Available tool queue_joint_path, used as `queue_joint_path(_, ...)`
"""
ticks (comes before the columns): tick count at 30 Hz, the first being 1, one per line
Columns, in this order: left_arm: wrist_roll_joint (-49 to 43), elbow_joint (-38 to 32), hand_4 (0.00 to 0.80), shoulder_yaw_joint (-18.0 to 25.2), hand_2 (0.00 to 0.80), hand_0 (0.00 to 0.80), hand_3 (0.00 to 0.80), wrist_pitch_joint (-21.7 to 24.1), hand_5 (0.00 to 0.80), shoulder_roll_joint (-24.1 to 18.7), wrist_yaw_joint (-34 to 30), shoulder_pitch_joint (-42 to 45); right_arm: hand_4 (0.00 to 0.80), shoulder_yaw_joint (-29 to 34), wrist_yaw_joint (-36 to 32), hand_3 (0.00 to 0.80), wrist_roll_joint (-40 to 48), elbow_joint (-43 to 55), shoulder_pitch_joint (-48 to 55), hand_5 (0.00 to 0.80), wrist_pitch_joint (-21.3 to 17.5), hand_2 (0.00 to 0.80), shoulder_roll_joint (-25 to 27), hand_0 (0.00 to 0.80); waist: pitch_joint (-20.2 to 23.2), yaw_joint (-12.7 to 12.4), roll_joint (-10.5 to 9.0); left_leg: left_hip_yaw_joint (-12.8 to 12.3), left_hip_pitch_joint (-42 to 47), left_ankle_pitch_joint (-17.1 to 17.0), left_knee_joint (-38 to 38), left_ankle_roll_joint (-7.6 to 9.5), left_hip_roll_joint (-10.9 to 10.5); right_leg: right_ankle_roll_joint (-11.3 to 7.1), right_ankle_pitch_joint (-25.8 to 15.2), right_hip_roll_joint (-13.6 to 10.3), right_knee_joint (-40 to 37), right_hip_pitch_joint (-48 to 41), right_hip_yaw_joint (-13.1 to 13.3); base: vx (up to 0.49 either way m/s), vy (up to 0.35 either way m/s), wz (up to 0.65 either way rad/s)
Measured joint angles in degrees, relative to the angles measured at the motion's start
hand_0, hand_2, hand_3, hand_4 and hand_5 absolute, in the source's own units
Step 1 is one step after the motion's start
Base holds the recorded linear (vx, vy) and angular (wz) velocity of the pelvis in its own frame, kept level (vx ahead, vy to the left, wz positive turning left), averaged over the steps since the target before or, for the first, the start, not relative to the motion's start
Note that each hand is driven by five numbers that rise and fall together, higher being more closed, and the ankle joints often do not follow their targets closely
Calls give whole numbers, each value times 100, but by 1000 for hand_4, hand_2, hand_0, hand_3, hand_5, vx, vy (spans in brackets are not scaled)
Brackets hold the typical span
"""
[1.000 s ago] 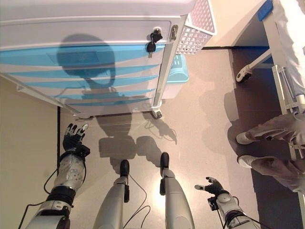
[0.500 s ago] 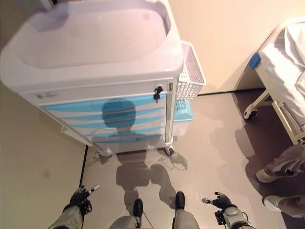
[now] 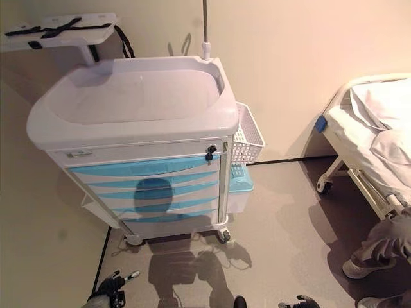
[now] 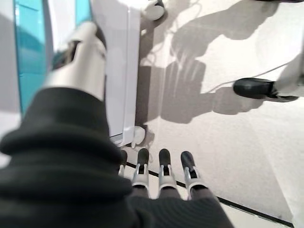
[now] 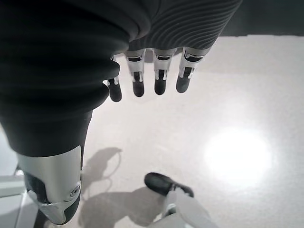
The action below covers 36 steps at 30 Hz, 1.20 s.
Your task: Open the drawer and pick up the medicine
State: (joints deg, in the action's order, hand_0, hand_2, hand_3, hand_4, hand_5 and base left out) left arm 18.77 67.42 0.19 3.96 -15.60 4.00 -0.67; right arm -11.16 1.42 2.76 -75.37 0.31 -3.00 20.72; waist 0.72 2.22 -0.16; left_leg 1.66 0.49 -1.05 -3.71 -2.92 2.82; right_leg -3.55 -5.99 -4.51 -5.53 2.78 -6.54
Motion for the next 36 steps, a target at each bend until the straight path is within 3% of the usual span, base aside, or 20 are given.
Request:
queue_joint_path(12, 175, -32, 0, 2, 0, 0, 0, -44, 0, 137, -72, 2, 0, -23, -31, 0, -40, 12, -10, 0, 0, 0, -13, 0, 45, -1, -51, 0, 13, 0, -28, -1, 28, 15, 10, 31, 0, 1, -1, 37, -14, 0)
queue_joint_path(19, 747, -651, 0, -126, 0, 0, 0, -42, 0, 250, -53, -60, 0, -77, -25, 0, -39, 75, -7, 0, 0, 0, -111, 0, -74, 4, -266, -4, -137, 6, -4, -24, 36, 28, 10, 61, 5, 172, 1, -40, -2, 0)
queue_joint_path(21, 999, -965, 0, -143, 0, 0, 0, -25, 0, 260, -7, -164, 0, -81, 4, 0, -34, 152, -56, 0, -2, 0, -143, 0, -203, 3, -370, 14, -391, -16, 184, -101, 8, 72, -37, 46, 135, 382, 8, -315, 32, -1)
queue_joint_path(26, 1499, -1515, 0, -353, 0, 0, 0, 138, 0, 150, 225, -1215, 0, -150, 98, 0, 39, 284, -967, 0, -10, 0, -166, 0, -1138, 29, -542, 9, -1594, 109, 1110, -31, -154, 47, 9, -112, 999, 1565, 90, -252, 44, -5)
queue_joint_path(36, 2306, -2057, 0, -195, 0, 0, 0, 351, 0, 101, 515, -1714, 0, -283, 168, 0, 238, 451, -1209, 0, -21, 0, -189, 0, -1390, 92, -564, 177, -2794, 184, 1733, -2, -303, 65, 90, -221, 1652, 2790, 128, -89, 19, 2)
